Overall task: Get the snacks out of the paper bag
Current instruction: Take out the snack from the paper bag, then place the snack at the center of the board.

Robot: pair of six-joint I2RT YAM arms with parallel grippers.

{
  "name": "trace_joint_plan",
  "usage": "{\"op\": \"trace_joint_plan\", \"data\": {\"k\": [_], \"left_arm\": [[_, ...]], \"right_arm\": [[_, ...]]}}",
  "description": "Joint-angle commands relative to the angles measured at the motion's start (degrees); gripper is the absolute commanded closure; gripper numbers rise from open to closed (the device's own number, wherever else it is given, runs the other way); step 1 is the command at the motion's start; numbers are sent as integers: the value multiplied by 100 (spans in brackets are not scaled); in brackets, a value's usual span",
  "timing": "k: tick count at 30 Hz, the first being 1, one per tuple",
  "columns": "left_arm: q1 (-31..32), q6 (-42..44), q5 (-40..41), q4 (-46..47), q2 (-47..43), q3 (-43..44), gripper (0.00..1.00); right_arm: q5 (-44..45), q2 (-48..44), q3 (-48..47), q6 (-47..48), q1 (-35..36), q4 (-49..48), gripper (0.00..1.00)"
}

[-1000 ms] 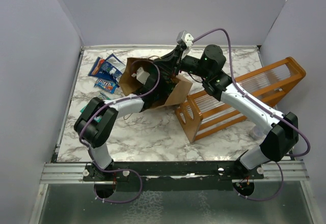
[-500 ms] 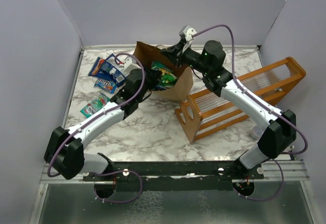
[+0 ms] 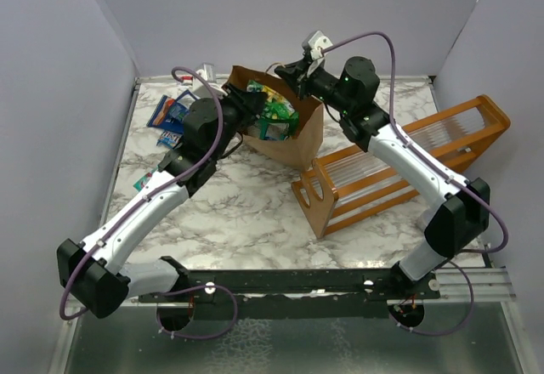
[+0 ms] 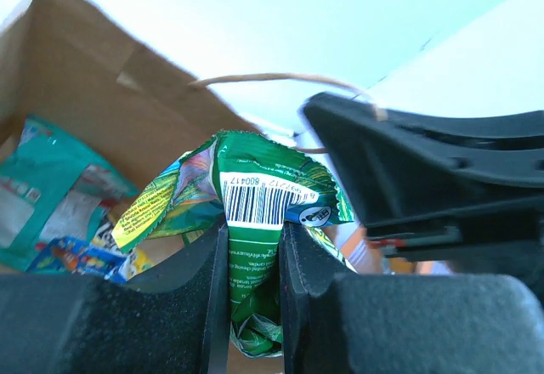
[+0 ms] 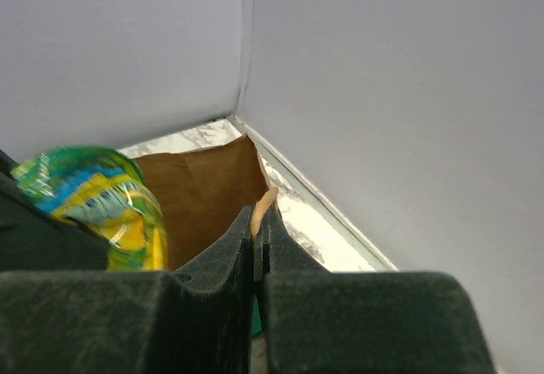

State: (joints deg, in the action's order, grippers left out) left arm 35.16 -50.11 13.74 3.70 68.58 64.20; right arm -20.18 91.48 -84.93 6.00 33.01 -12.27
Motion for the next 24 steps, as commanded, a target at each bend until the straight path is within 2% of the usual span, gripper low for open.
{"op": "trace_joint_plan", "data": {"k": [1, 5, 10, 16, 20, 24], "left_arm": [[-117, 437, -159, 7, -126, 680, 100], [-276, 854, -80, -288, -215, 1104, 100], [-349, 1896, 412, -1146, -498, 1763, 100], [-369, 3161, 1621, -1950, -996, 2113, 100], [-369, 3345, 2343, -2194, -1251, 1943, 100], [-369, 3095, 2803, -2431, -1382, 1579, 100]], "right_arm": [[97, 292, -565, 313, -75, 26, 98], [-163, 646, -1201, 138, -440, 233, 98], [-380, 976, -1727, 80, -676, 358, 98], [-277, 1166, -2284, 182, -875, 445, 98], [-425, 1469, -3051, 292, -912, 839, 98], [-557, 1729, -3638, 252, -914, 1092, 98]]}}
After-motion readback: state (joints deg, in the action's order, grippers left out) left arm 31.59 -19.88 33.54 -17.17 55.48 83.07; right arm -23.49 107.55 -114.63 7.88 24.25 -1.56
